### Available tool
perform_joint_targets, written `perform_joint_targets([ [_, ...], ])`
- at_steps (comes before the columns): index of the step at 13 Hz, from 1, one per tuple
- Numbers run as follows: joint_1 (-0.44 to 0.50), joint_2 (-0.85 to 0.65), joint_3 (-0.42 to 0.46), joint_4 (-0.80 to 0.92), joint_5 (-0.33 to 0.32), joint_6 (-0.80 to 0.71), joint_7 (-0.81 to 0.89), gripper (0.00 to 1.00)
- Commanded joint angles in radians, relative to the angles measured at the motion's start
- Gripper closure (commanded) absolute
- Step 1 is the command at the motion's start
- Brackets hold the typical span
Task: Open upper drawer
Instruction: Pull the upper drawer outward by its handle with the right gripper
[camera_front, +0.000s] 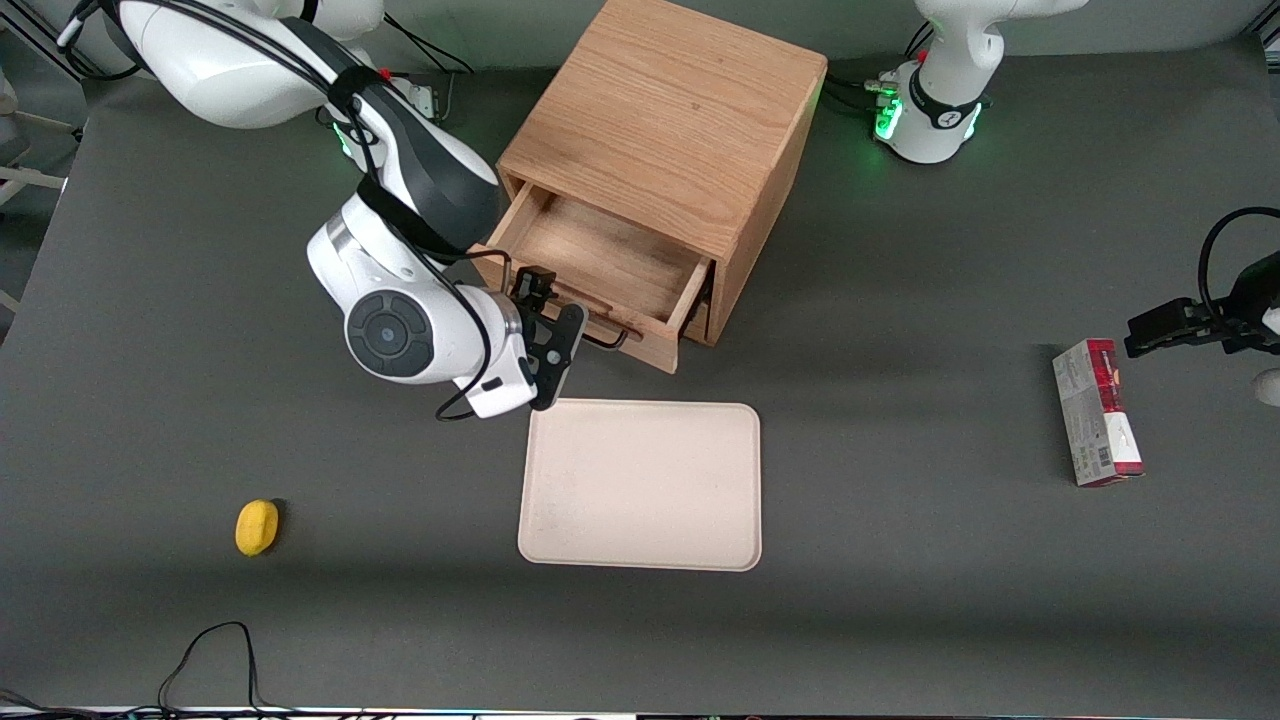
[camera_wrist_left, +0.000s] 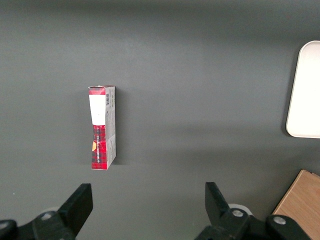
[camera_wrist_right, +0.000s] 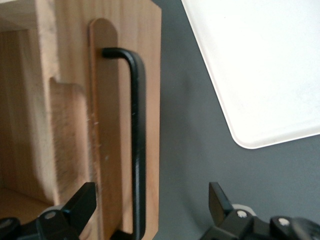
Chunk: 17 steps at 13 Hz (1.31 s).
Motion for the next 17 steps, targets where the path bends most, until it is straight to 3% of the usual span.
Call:
perform_joint_targets([
  [1, 0.016, 0.054, -0.001, 0.059, -0.016, 0.040, -0.016, 0.00],
  [4, 0.024, 0.073, -0.001, 0.056, -0.030, 0.070, -0.015, 0.00],
  [10, 0.027, 0.106, -0.004, 0.074, -0.120, 0.117, -0.036, 0.00],
  [17, 0.027, 0.156, -0.138, 0.241, -0.131, 0.120, -0.092, 0.00],
])
